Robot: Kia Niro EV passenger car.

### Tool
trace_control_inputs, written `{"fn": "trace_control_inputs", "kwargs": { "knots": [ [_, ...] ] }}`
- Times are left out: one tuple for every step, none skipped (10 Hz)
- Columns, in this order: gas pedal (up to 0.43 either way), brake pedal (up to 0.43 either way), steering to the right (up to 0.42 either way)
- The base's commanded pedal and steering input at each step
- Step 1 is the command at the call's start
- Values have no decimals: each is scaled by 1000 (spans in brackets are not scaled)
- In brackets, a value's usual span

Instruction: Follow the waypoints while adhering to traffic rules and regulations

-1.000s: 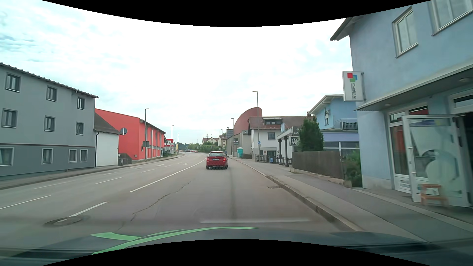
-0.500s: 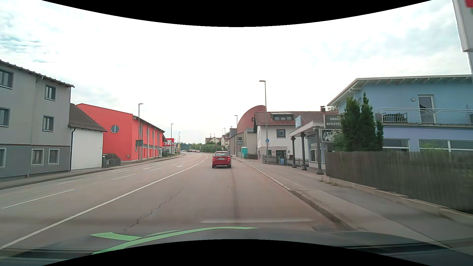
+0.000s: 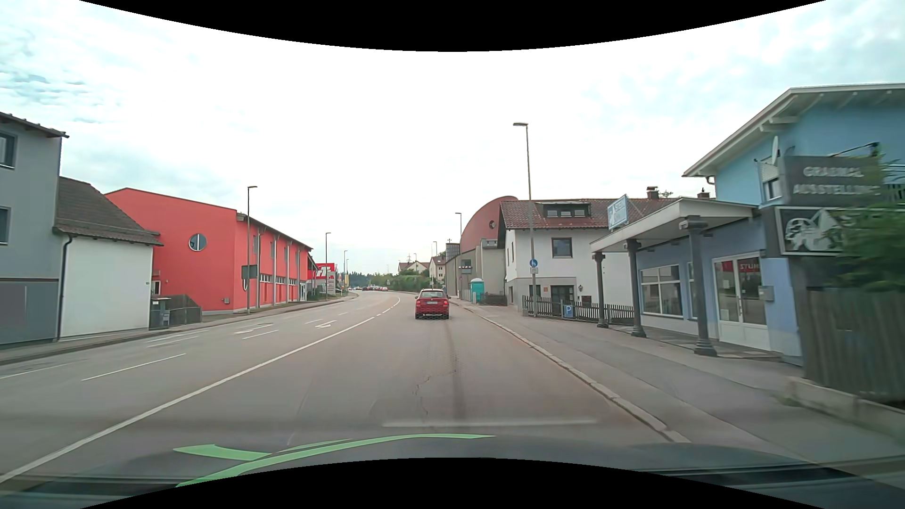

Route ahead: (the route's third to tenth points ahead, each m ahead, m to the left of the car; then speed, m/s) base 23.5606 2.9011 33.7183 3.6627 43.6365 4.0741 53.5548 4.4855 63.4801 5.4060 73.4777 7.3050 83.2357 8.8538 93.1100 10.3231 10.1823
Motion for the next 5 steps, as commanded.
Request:
{"fn": "trace_control_inputs", "kwargs": {
  "knots": [
    [138, 0, -21],
    [138, 0, -23],
    [138, 0, -23],
    [138, 0, -24],
    [138, 0, -23]
  ]
}}
